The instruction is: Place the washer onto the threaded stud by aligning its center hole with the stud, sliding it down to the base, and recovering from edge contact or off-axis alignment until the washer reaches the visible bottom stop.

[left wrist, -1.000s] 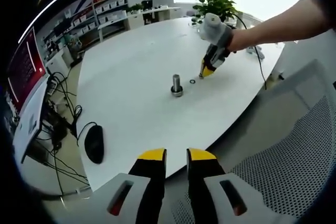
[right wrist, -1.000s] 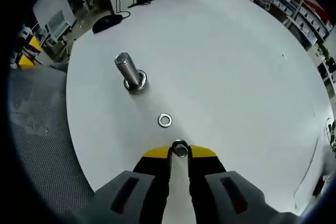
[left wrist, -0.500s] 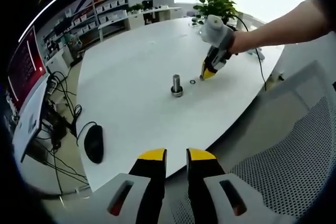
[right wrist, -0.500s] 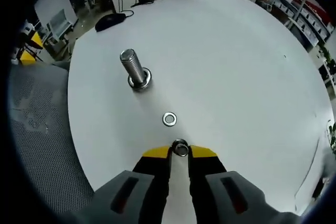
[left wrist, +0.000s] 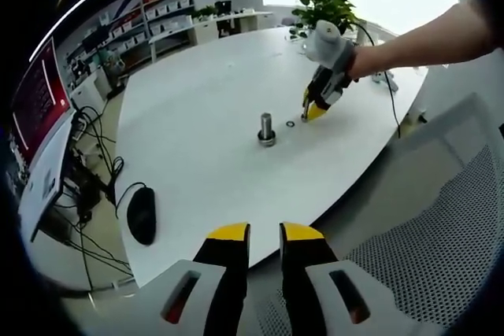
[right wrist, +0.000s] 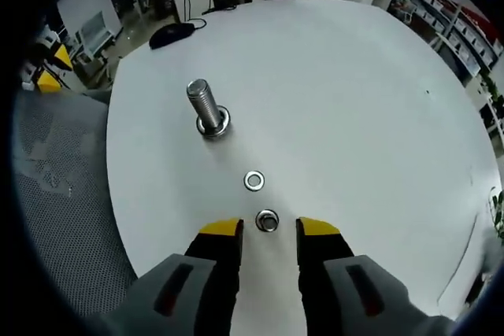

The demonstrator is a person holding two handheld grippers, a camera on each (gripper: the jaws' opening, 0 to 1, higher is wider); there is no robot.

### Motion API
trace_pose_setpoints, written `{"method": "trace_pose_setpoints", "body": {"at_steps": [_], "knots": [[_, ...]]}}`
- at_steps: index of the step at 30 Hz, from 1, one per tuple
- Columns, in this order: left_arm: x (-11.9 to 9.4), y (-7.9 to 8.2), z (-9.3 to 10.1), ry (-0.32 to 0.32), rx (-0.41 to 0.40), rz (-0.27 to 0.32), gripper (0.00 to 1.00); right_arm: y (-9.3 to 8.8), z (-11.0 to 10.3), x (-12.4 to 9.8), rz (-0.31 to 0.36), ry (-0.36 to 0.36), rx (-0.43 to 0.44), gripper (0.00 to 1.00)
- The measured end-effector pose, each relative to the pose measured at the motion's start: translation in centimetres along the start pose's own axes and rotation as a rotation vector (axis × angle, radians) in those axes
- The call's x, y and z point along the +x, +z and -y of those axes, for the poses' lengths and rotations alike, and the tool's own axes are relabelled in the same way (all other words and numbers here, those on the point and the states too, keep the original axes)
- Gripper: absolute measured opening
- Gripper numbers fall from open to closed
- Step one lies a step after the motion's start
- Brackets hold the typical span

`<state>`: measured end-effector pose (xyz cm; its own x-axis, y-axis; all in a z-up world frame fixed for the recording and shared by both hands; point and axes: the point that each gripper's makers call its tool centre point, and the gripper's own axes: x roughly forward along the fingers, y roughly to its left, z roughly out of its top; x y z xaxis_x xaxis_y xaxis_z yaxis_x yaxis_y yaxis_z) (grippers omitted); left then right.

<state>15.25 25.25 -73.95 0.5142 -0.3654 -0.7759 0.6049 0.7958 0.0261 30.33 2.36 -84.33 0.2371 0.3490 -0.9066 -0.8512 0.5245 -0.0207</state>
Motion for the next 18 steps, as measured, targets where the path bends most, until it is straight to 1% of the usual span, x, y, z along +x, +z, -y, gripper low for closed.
{"method": "trace_pose_setpoints", "body": {"at_steps": [2,6,9,12,16,18], "knots": [[0.0,0.0,0.0,0.002,0.0,0.002,0.13,0.6,0.0,-0.2,0.012,0.004,-0.006,0.3],[0.0,0.0,-0.1,0.002,-0.001,0.001,0.13,1.4,0.2,-0.2,0.012,0.003,-0.034,0.31],[0.0,0.0,-0.1,0.004,-0.004,0.005,0.13,2.1,0.0,-0.1,0.01,0.024,-0.04,0.31],[0.0,0.0,-0.1,0.005,-0.004,0.002,0.13,2.7,-0.2,0.0,0.002,0.029,-0.086,0.31],[0.0,0.0,-0.1,0.005,-0.005,0.004,0.13,3.5,-0.7,0.5,-0.008,0.057,-0.134,0.31],[0.0,0.0,-0.1,0.004,-0.006,0.001,0.13,3.7,-0.9,0.9,-0.026,0.065,-0.166,0.31]]}}
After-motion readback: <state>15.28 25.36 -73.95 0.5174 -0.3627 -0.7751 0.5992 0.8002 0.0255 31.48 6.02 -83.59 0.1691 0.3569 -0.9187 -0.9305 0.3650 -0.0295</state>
